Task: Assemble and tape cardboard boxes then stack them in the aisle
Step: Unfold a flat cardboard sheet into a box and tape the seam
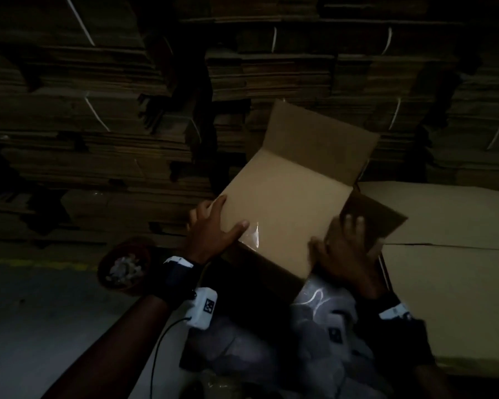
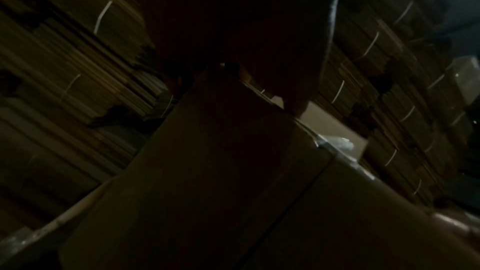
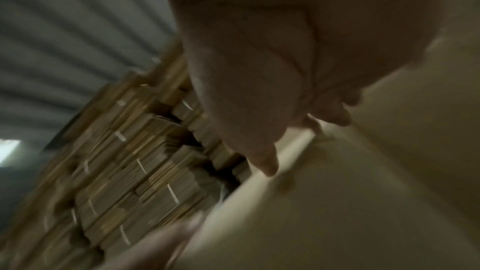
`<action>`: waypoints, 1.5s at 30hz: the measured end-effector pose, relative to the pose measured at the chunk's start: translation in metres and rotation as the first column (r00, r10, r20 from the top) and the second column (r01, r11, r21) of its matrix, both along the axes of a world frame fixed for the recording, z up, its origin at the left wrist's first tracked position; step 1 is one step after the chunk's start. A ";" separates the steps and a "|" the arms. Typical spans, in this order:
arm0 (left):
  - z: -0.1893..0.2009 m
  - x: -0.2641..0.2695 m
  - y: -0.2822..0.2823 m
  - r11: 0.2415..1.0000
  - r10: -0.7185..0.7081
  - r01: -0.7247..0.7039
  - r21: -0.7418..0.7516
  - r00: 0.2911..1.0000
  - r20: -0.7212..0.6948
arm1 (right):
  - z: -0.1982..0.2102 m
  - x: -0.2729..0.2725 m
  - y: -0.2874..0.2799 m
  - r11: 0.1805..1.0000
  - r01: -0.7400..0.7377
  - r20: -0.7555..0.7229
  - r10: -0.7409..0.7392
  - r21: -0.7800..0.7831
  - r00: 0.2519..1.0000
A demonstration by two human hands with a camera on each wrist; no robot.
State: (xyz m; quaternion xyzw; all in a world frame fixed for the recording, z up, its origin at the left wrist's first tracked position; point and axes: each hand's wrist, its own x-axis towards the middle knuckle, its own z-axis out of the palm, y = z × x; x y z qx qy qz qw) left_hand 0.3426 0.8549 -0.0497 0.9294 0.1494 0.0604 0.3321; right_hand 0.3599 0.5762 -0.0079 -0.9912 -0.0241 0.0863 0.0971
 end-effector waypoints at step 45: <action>0.079 0.037 0.025 0.705 -0.147 0.259 -0.660 0.964 0.221 | 0.036 0.035 -0.034 0.146 0.058 -0.044 -0.095 0.988 0.994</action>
